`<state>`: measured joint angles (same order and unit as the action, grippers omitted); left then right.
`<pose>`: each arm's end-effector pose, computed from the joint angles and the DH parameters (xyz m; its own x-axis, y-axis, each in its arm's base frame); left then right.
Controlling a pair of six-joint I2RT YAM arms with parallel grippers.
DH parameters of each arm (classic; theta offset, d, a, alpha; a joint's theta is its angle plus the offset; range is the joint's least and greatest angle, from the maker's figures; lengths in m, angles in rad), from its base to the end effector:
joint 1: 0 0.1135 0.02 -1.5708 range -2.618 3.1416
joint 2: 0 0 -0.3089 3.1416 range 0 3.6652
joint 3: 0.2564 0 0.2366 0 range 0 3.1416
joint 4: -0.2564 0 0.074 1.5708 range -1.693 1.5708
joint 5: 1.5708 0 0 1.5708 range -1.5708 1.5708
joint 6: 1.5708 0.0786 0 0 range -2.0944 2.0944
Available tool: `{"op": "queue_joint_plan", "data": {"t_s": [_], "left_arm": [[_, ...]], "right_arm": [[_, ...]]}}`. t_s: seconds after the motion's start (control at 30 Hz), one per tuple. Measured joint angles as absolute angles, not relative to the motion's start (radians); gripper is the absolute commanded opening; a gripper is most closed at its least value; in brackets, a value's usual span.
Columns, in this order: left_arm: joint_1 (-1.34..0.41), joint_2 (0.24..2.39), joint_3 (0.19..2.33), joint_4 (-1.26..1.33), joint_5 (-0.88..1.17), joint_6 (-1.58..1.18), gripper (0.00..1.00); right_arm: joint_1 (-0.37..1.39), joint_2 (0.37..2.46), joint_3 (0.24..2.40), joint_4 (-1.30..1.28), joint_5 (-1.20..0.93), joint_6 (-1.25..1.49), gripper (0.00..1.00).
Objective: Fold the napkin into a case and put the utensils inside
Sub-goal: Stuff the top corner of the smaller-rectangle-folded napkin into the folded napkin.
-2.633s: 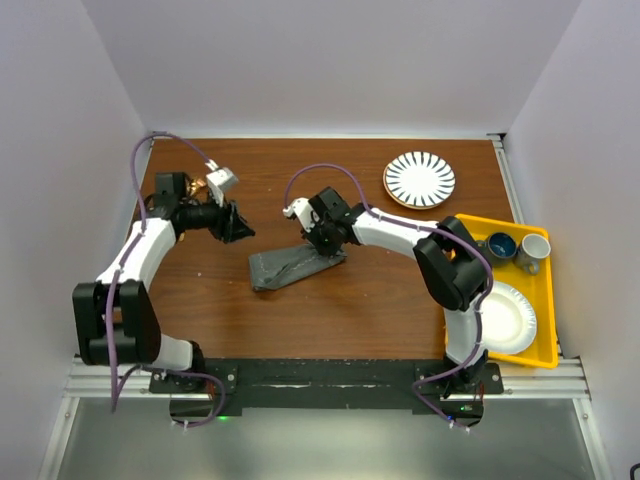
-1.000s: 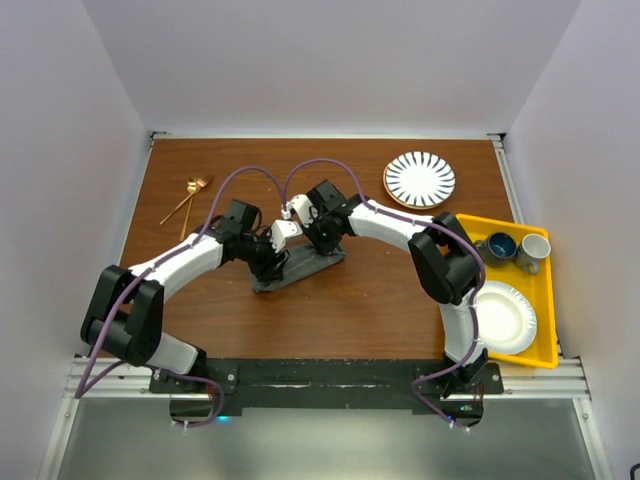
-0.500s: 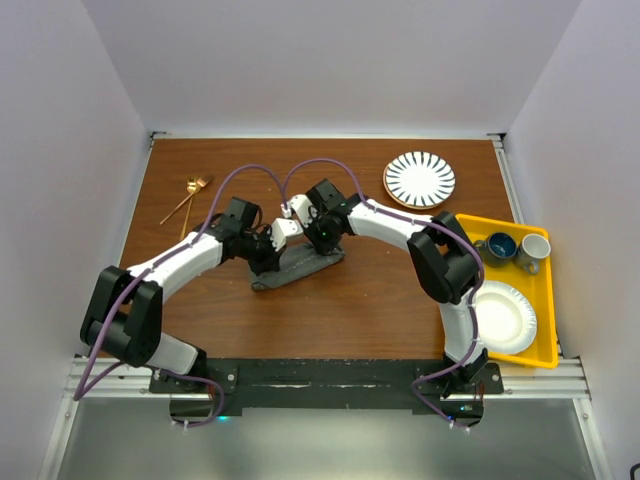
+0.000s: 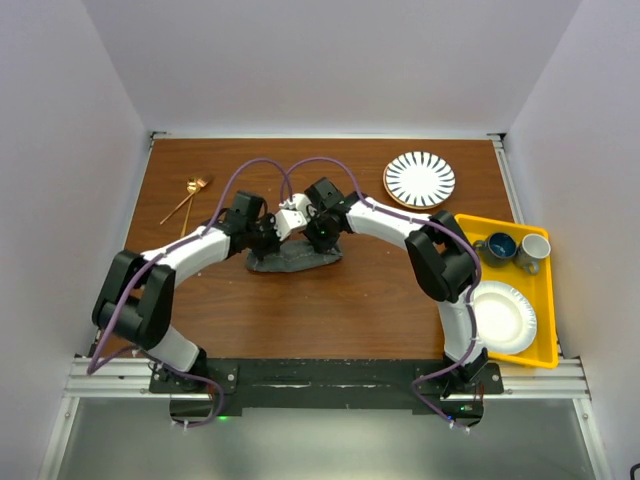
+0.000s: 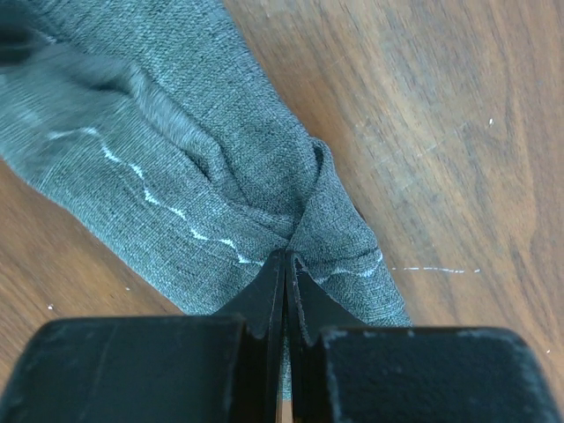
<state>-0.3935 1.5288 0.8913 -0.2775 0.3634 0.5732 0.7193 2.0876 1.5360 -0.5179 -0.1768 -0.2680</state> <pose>0.2817 -0.1472 0.2172 -0.3121 0.6784 -0.6651 0.8663 0.4906 0.0940 0.3458 0.3212 0.1805 -0.4476 -0.7385 -0.5043 -0.8614 0.5074 0.0215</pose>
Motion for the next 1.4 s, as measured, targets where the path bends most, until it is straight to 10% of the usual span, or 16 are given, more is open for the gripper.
{"op": "queue_joint_plan", "data": {"t_s": [0.83, 1.03, 1.4], "left_arm": [[-0.441, 1.53, 0.764, -0.292, 0.447, 0.845, 0.0], [-0.471, 1.468, 0.749, -0.4, 0.503, 0.766, 0.43], [-0.427, 1.397, 0.801, -0.431, 0.59, 0.586, 0.6]], "right_arm": [[0.711, 2.053, 1.473, -0.493, -0.274, -0.366, 0.0], [0.71, 2.037, 1.448, -0.511, -0.332, -0.403, 0.0], [0.71, 2.035, 1.444, -0.511, -0.337, -0.417, 0.0]]}}
